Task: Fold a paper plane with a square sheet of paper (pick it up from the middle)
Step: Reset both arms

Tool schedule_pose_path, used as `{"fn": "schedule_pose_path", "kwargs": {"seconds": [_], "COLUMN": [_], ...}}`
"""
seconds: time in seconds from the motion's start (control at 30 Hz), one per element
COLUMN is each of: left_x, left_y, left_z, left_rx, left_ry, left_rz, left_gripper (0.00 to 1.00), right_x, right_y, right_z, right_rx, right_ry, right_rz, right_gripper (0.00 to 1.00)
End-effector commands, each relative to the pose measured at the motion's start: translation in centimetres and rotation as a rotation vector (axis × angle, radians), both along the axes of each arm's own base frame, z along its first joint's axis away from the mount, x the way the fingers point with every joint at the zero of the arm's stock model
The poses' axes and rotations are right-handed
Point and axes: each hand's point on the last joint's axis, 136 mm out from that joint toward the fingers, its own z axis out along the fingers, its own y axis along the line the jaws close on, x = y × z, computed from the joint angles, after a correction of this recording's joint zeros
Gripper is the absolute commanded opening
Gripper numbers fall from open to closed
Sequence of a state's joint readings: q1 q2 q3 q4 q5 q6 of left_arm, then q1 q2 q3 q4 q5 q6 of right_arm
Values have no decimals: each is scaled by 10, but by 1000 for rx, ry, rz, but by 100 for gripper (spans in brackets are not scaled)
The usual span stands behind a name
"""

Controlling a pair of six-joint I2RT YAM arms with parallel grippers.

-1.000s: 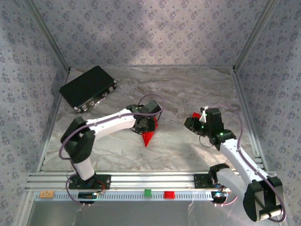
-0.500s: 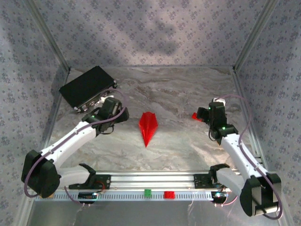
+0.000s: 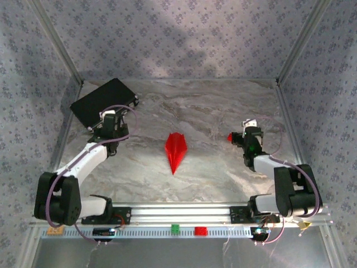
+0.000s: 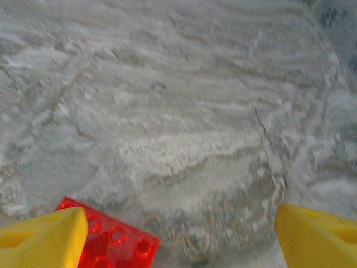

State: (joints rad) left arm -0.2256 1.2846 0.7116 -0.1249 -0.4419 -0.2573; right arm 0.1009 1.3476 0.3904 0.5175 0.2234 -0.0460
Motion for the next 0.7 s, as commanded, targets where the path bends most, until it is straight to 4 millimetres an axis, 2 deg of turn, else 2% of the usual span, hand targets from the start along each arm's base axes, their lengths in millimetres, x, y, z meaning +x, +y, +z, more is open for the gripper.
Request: {"fn": "schedule_pose_path", "kwargs": {"seconds": [0.0,0.17,0.23,0.27,0.3,0.33,0.37,0.47,0.67], "left_x": [19,37,44,44,44,44,43,39,38], "left_y": [4,-6,-10,-11,-10,-11,-12,-6,3], "left_z": [6,5,3,-1,-5,-9,-13,-18,-14], "left_rx": [67,74,54,42,45,47,52,40,-32], "left_ry": [-62,-136,-191,-172,-162,-163,-175,-214,-265], "left_rz": [-55,-134,-175,-188,-192,-217,-232,-223,-260], "left_gripper": [92,92,92,92,92,92,92,91,86], "right_x": [15,14,24,23,26,29,28,27,27], "right_y": [10,2,-2,-5,-7,-15,-21,-22,-21], "right_z": [24,6,9,2,-1,2,0,-1,0], "right_rx": [-16,42,46,52,74,86,95,87,85], "right_ry": [-159,-171,-201,-137,-119,-138,-114,-112,-120], "right_rz": [109,105,80,68,69,29,-3,-11,-8], "right_gripper": [89,89,89,90,96,99,99,99,99]}}
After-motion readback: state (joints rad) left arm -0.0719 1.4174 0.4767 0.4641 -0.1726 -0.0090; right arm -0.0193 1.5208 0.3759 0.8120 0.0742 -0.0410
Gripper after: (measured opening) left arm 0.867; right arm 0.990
